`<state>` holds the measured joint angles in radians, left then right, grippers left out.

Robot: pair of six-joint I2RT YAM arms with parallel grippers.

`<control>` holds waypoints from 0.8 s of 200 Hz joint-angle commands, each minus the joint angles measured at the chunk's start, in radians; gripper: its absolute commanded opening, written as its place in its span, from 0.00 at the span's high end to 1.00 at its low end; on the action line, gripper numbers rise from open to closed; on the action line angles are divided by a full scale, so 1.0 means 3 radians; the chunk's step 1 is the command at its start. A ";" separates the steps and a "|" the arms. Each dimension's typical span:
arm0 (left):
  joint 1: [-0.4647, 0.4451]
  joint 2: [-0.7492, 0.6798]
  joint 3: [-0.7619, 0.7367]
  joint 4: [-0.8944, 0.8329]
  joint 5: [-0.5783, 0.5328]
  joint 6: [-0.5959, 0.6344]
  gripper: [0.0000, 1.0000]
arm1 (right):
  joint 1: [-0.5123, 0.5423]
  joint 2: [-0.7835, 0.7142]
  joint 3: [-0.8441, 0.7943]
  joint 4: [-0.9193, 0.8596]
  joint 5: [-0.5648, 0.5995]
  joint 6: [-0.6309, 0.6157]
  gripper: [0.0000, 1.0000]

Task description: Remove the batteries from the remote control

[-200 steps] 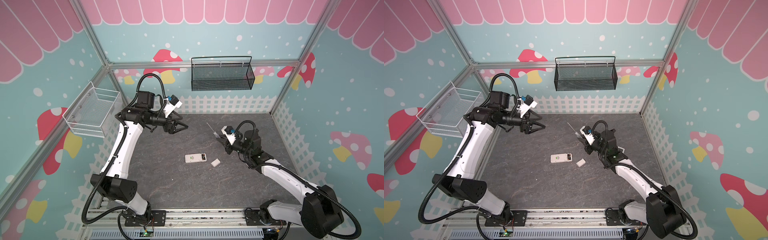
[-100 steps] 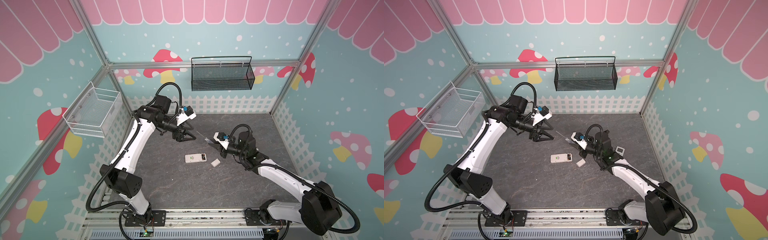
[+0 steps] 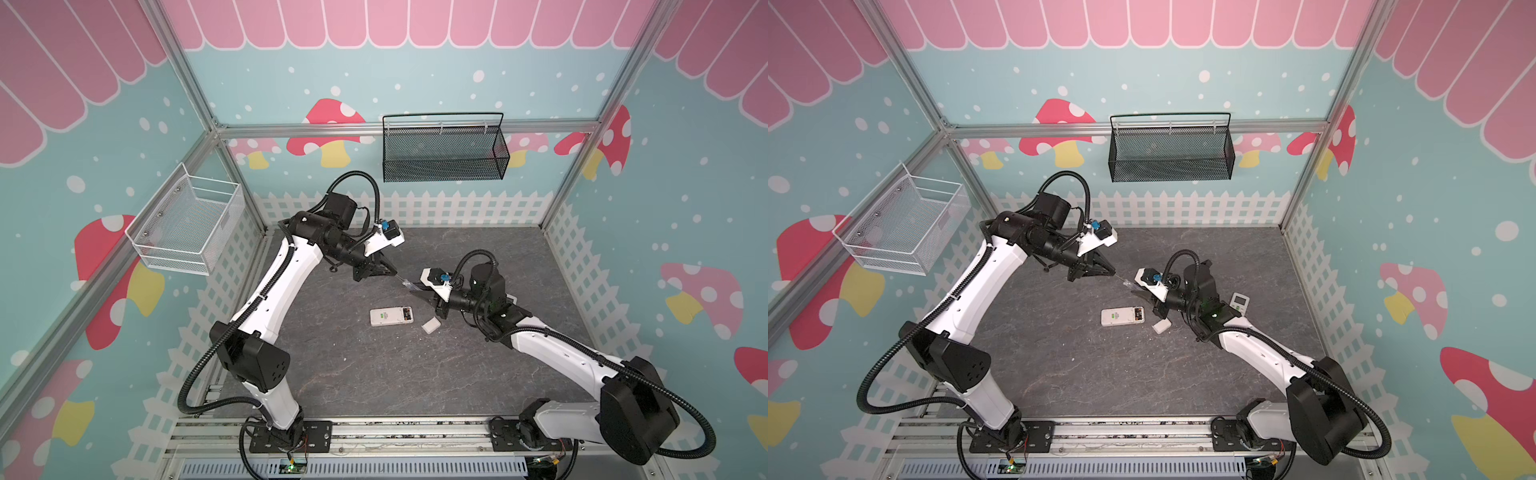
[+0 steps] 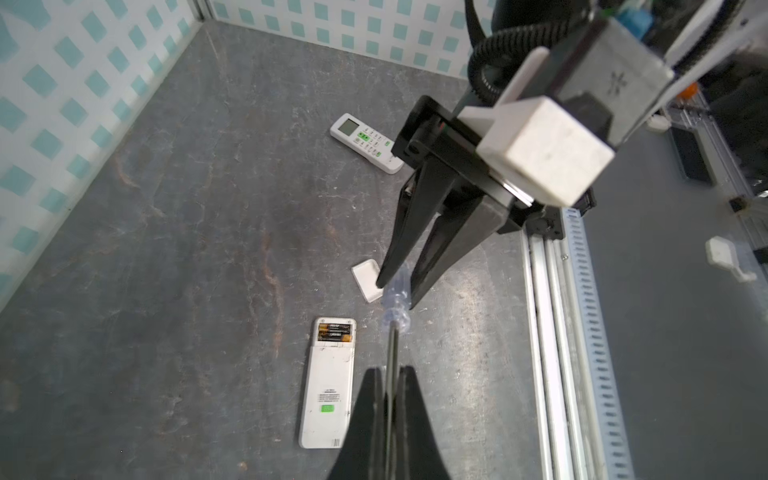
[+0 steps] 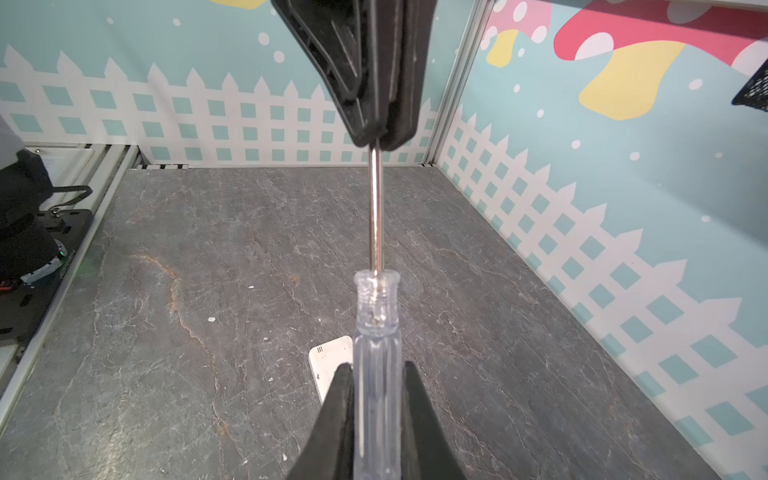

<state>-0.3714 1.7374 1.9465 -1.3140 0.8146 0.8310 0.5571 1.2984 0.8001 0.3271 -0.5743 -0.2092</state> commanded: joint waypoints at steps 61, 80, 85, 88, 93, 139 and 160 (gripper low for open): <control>-0.0011 -0.0117 0.0012 0.0146 -0.0111 -0.0309 1.00 | -0.0012 -0.0316 -0.0380 0.0655 0.0698 0.0709 0.32; 0.0062 -0.0188 0.0002 0.0252 -0.0065 -0.0474 1.00 | -0.0011 -0.0330 -0.0277 0.0654 0.0804 0.1238 0.18; 0.0090 -0.0206 -0.0008 0.0283 -0.0017 -0.0511 1.00 | -0.0014 -0.0333 -0.0260 0.0657 0.0833 0.1351 0.15; 0.0113 -0.0214 -0.0012 0.0307 0.0019 -0.0542 1.00 | -0.0014 -0.0329 -0.0250 0.0671 0.0854 0.1441 0.13; 0.0153 -0.0230 -0.0015 0.0350 0.0086 -0.0613 1.00 | -0.0014 -0.0316 -0.0246 0.0711 0.0888 0.1556 0.12; 0.0591 -0.0380 -0.0253 0.1035 0.0702 -0.1635 1.00 | -0.0021 -0.0035 -0.0087 0.0944 0.1049 0.2683 0.04; 0.0751 -0.0489 -0.0616 0.1618 0.0935 -0.2326 1.00 | -0.0016 0.0102 0.0018 0.1180 0.0782 0.3028 0.04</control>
<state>-0.1860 1.6306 1.8565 -1.0500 0.9539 0.4061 0.5507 1.2869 0.7567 0.5774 -0.2817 0.4889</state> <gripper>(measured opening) 0.047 0.956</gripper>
